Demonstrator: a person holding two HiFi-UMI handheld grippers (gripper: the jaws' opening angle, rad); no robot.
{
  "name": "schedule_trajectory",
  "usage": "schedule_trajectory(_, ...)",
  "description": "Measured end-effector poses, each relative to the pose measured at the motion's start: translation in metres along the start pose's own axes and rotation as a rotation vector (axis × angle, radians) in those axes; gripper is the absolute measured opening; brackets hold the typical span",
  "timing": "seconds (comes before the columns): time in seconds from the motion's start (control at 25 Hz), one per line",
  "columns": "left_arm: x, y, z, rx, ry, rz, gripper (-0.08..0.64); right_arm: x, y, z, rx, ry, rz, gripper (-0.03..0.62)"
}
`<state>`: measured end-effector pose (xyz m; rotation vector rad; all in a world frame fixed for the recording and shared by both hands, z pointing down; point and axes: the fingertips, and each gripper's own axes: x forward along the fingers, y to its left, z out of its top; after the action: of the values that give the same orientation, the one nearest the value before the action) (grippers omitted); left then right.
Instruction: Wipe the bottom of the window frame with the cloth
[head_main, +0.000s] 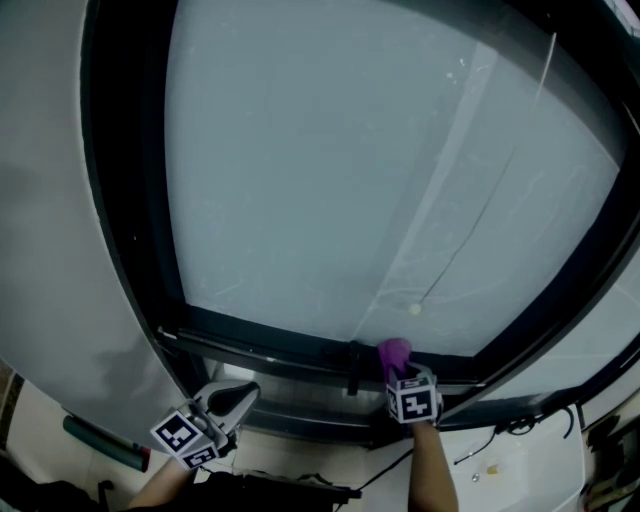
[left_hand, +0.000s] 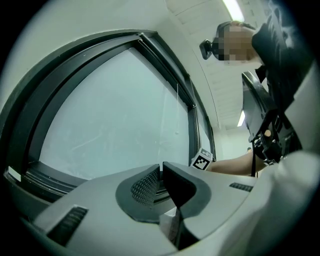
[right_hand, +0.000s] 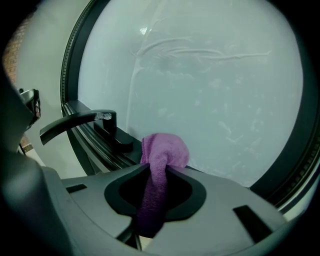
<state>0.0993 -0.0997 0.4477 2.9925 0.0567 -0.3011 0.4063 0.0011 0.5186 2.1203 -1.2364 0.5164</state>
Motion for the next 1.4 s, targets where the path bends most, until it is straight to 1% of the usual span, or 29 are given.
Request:
schedule_trajectory(0.16, 0.001, 0.0, -0.001, -0.003, -0.002, 0.013, 0.017, 0.001, 0.012, 0.003, 0.004, -0.005, 0.037, 0.083)
schedule_trajectory(0.24, 0.0, 0.002, -0.001, 0.0, -0.009, 0.017, 0.001, 0.001, 0.016, 0.006, -0.005, -0.008, 0.045, 0.083)
schedule_trajectory(0.56, -0.003, 0.005, 0.0, 0.017, -0.009, 0.04, 0.0, 0.0, 0.029, 0.02, -0.015, -0.042, 0.087, 0.083)
schedule_trajectory(0.8, -0.008, 0.009, -0.001, -0.004, -0.008, 0.075, 0.0, -0.001, 0.04, 0.03, -0.039, -0.068, 0.118, 0.083)
schedule_trajectory(1.08, -0.005, 0.007, -0.004, -0.014, -0.002, 0.067, 0.0, -0.007, 0.049, 0.039, -0.088, -0.115, 0.161, 0.083)
schedule_trajectory(1.32, -0.002, 0.004, -0.006, -0.014, 0.004, 0.055, 0.0, -0.019, 0.072, 0.049, -0.21, -0.171, 0.206, 0.083)
schedule_trajectory(1.4, 0.0, 0.004, -0.007, -0.013, 0.006, 0.052, 0.0, -0.022, 0.08, 0.052, -0.231, -0.192, 0.235, 0.083)
